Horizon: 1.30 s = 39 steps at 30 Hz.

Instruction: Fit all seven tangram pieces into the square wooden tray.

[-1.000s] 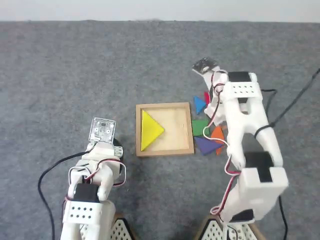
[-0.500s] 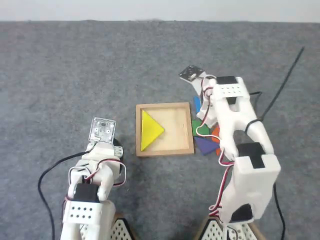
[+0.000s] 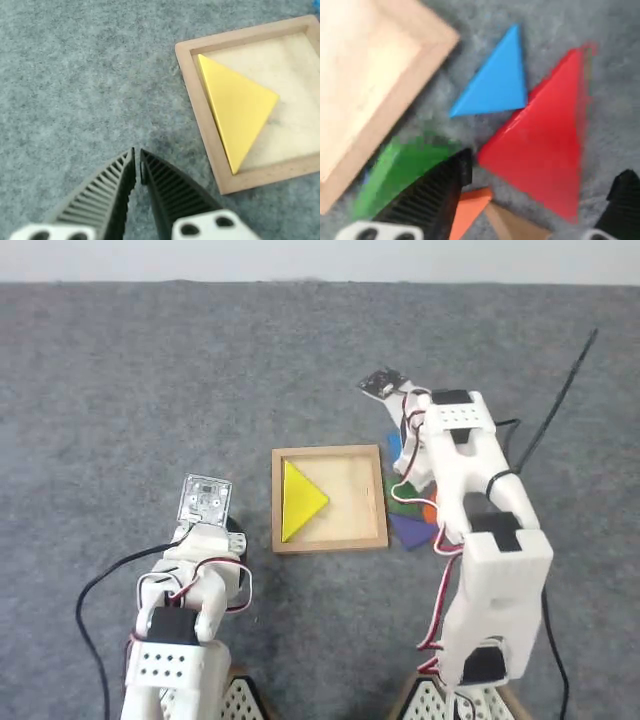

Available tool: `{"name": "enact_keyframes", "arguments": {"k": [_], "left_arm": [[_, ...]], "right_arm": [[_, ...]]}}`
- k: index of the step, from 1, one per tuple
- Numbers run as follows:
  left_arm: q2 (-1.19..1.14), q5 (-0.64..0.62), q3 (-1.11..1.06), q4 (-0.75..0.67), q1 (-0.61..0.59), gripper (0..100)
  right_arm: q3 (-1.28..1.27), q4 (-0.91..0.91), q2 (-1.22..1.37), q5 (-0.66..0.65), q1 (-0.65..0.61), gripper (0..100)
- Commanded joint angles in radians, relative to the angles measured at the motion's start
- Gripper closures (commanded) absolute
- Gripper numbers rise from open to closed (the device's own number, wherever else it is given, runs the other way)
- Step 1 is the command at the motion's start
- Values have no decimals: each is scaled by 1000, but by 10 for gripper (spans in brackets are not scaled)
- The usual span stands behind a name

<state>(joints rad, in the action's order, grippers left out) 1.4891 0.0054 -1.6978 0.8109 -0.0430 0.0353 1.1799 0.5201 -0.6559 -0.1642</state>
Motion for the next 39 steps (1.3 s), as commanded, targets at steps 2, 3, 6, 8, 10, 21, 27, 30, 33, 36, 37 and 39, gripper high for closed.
{"name": "enact_keyframes", "arguments": {"k": [2,3,6,8,10,21,27,30,33,36,37,39], "left_arm": [[12,-6,8,5,-3,985],[12,-6,8,5,-3,985],[12,-6,8,5,-3,985],[12,-6,8,5,-3,985],[12,-6,8,5,-3,985],[12,-6,8,5,-3,985],[12,-6,8,5,-3,985],[12,-6,8,5,-3,985],[12,-6,8,5,-3,985],[12,-6,8,5,-3,985],[12,-6,8,5,-3,985],[12,-6,8,5,-3,985]], "right_arm": [[29,-22,15,-9,21,631],[31,-27,19,-6,21,631],[31,-30,22,-3,19,623],[31,-28,24,-3,22,626],[31,-27,24,-2,24,626],[40,-4,15,-2,27,665],[94,33,15,52,27,677],[127,70,15,68,25,677],[160,99,13,74,25,678],[203,125,13,109,27,678],[219,137,13,118,27,678],[255,163,13,126,25,678]]}}
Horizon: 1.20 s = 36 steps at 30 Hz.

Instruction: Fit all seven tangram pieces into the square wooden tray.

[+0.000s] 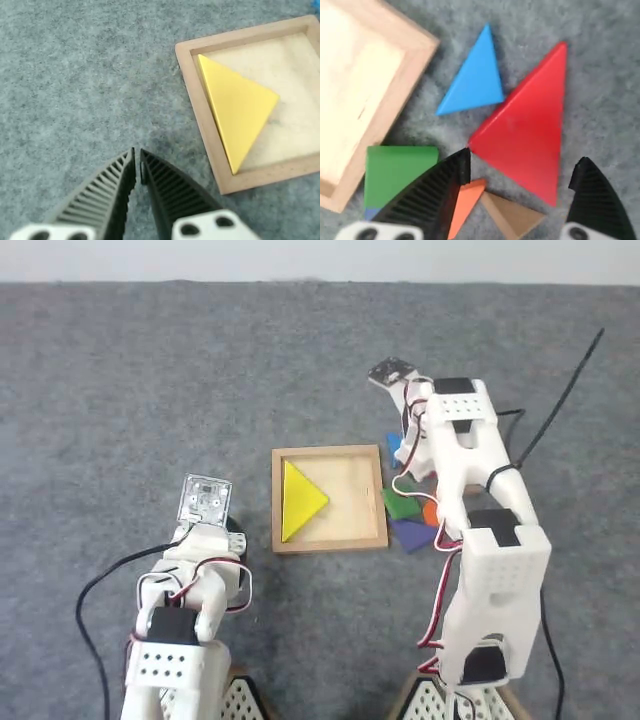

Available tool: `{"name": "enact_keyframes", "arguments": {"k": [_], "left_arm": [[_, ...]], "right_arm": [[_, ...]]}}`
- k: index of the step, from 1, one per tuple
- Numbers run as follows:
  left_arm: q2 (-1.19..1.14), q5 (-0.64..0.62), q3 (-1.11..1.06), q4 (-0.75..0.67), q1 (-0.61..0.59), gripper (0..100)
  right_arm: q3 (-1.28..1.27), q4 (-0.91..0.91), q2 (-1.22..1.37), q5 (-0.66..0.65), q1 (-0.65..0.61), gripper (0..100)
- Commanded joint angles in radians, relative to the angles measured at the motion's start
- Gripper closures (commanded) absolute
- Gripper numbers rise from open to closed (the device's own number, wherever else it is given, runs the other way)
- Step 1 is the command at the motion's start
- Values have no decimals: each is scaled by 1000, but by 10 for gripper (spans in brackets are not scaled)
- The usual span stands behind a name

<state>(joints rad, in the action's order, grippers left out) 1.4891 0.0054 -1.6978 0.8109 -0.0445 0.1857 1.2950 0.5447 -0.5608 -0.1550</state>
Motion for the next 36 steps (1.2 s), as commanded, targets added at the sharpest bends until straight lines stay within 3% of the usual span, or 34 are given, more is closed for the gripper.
{"name": "enact_keyframes", "arguments": {"k": [1,9,23,30,36], "left_arm": [[12,-6,8,5,-2,985],[12,-6,8,5,-2,985],[12,-6,8,5,-2,985],[12,-6,8,5,-2,985],[12,-6,8,5,-2,985]], "right_arm": [[120,59,-12,29,15,678],[138,61,48,-3,8,613],[144,-8,162,-14,16,649],[144,-8,162,-6,16,821],[144,-4,160,-5,16,804]]}}
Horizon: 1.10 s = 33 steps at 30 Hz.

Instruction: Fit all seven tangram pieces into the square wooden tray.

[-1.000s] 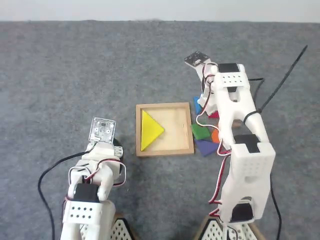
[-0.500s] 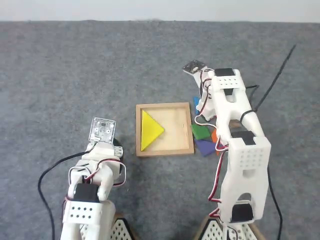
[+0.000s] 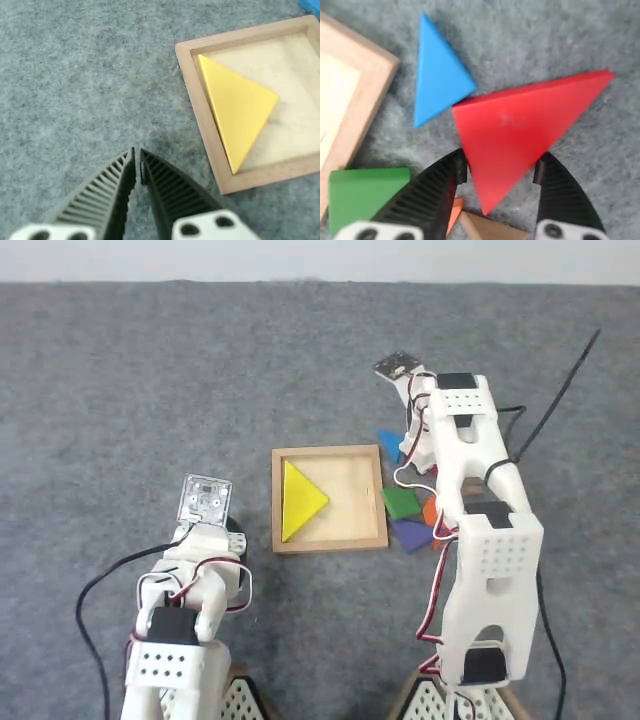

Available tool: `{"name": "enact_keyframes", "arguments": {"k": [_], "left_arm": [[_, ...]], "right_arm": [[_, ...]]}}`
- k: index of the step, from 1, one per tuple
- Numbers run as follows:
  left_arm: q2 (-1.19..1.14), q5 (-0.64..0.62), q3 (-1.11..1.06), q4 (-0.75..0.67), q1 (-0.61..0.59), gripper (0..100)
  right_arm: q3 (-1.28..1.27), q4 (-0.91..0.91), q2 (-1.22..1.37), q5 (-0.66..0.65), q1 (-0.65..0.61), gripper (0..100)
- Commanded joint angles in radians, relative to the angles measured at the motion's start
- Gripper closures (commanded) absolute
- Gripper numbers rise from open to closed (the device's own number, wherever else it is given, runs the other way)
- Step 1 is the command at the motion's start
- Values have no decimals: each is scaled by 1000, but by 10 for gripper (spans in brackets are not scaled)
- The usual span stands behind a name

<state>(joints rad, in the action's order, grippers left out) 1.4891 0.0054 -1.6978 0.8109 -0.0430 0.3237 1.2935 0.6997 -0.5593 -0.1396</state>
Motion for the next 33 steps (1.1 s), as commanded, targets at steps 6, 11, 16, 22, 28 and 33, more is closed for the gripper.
{"name": "enact_keyframes", "arguments": {"k": [6,11,16,22,28,33], "left_arm": [[12,-6,8,5,-3,985],[12,-6,8,5,-3,985],[12,-6,8,5,-3,985],[12,-6,8,5,-5,985],[12,-6,8,5,-5,985],[12,-6,8,5,-5,985]], "right_arm": [[6,1,-58,81,1,804],[6,28,-173,253,1,800],[5,-31,-239,394,-19,794],[5,-76,-157,387,-93,664],[6,-91,-85,387,-82,664],[6,-117,-50,394,-36,666]]}}
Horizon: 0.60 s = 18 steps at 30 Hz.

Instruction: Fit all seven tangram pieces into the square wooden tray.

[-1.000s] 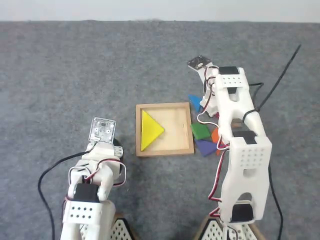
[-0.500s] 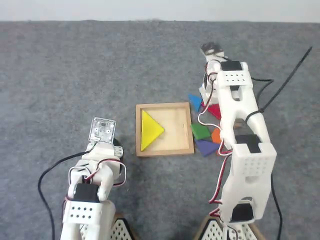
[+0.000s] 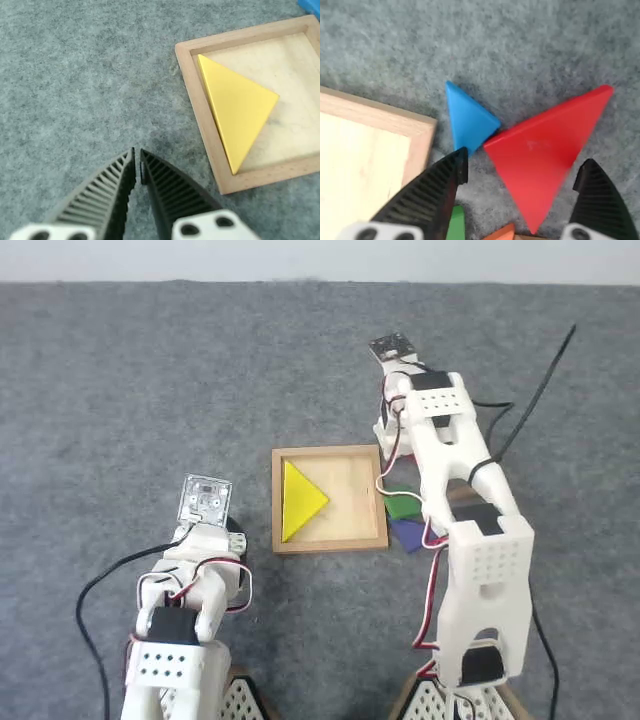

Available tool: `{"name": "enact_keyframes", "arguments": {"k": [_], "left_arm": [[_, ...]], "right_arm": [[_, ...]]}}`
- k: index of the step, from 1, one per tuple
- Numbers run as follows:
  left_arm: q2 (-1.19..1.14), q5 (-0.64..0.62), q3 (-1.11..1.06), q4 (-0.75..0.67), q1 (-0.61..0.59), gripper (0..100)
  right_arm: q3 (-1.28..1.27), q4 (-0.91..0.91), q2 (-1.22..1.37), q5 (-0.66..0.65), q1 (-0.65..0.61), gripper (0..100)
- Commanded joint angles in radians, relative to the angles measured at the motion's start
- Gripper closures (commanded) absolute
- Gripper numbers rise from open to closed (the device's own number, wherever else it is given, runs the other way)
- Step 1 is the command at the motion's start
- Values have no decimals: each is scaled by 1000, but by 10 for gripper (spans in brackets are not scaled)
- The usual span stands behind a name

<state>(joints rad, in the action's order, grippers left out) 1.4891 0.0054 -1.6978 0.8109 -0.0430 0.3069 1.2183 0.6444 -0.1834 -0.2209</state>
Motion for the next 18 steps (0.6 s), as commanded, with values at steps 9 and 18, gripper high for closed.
{"name": "enact_keyframes", "arguments": {"k": [9,18], "left_arm": [[12,-6,8,5,-5,985],[12,-6,8,5,-5,985]], "right_arm": [[40,-88,50,21,76,666],[44,-113,48,77,87,786]]}}
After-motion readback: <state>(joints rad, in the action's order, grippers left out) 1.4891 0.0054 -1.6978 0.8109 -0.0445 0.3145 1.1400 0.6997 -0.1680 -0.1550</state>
